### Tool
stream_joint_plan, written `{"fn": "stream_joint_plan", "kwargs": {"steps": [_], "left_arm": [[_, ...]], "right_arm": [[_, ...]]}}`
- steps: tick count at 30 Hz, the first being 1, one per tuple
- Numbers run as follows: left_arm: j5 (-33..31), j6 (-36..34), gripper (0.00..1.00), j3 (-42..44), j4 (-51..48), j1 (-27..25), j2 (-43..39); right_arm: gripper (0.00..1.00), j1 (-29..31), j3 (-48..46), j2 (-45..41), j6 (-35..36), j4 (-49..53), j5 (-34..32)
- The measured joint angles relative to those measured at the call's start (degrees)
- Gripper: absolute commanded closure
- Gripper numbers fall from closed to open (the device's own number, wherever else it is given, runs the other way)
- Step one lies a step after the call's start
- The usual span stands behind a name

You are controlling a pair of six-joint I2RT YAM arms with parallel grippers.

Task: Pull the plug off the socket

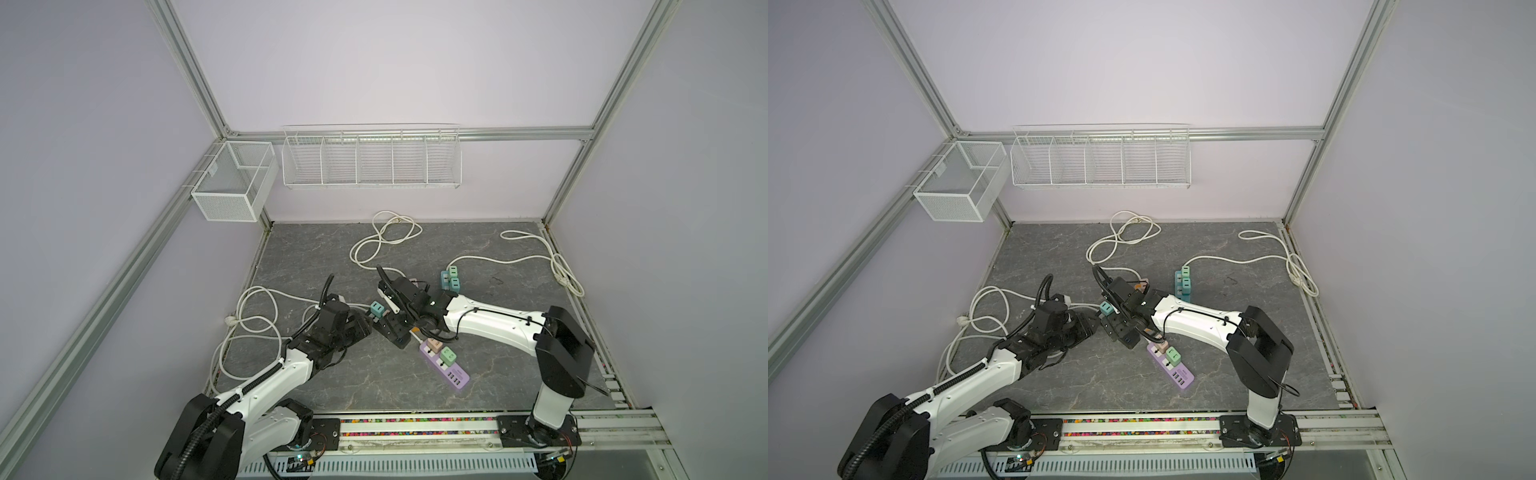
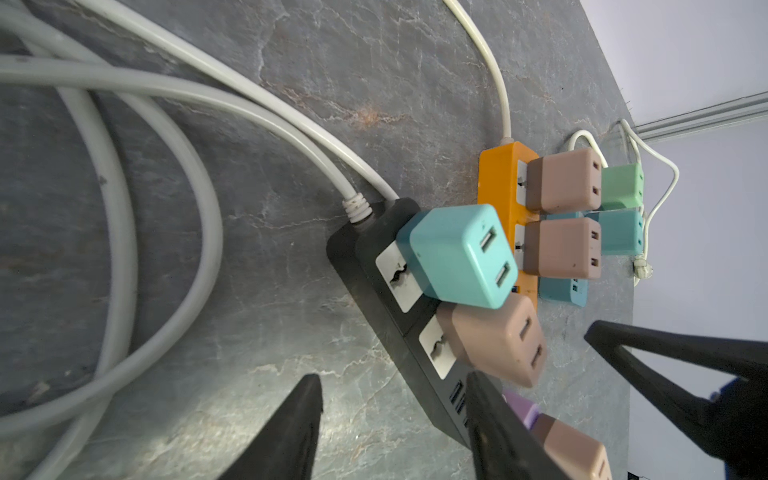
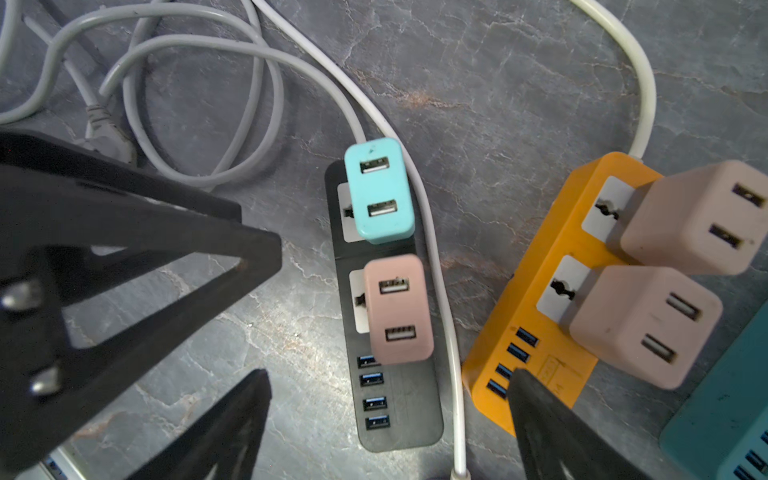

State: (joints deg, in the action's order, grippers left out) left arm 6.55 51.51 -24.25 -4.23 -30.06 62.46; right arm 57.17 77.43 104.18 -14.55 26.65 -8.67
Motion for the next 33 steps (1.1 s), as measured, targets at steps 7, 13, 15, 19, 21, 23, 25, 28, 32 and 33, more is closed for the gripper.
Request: {"fn": "stream_joint_plan", "kwargs": {"steps": [7, 13, 15, 19, 21, 23, 25, 28, 32, 33], "left_arm": [[0.0, 1.3, 0.43, 1.0, 1.9, -0.1, 1.6], [0.0, 1.8, 0.43, 1.0, 3.1, -0.2, 2.2], [0.0, 1.8, 0.43, 1.0, 3.4, -0.2, 2.5], [0.0, 1.8, 0.43, 1.0, 3.5, -0.2, 2.7], [0.0, 1.8, 0.43, 1.0, 3.5, -0.2, 2.7], [0.0, 1.8, 0.43, 1.0, 3.5, -0.2, 2.7], [-0.1, 1.8, 0.43, 1.0, 3.5, -0.2, 2.7], [0.0, 1.8, 0.42, 1.0, 3.4, -0.2, 2.7], [0.0, 1.7, 0.42, 1.0, 3.1, -0.2, 2.7], [0.0, 1.7, 0.42, 1.0, 2.8, -0.2, 2.7]], "right_arm": [[0.21, 0.0, 3.3, 3.9, 1.4, 1.4, -0.9], [0.27, 0.0, 6.5, 7.6, 2.2, 2.3, -2.0], [0.31, 0.0, 7.1, 8.4, 2.6, 2.7, -2.4], [0.38, 0.0, 7.9, 9.9, 3.2, 3.2, -3.0], [0.42, 0.0, 8.1, 10.4, 3.6, 3.3, -3.1], [0.45, 0.0, 8.2, 10.7, 3.9, 3.5, -3.1], [0.49, 0.0, 8.4, 11.0, 4.0, 3.6, -3.1], [0.53, 0.0, 8.6, 11.3, 4.2, 3.7, -3.1], [0.58, 0.0, 8.6, 11.4, 4.2, 3.7, -3.1], [0.59, 0.0, 8.6, 11.4, 4.1, 3.8, -3.1]]}}
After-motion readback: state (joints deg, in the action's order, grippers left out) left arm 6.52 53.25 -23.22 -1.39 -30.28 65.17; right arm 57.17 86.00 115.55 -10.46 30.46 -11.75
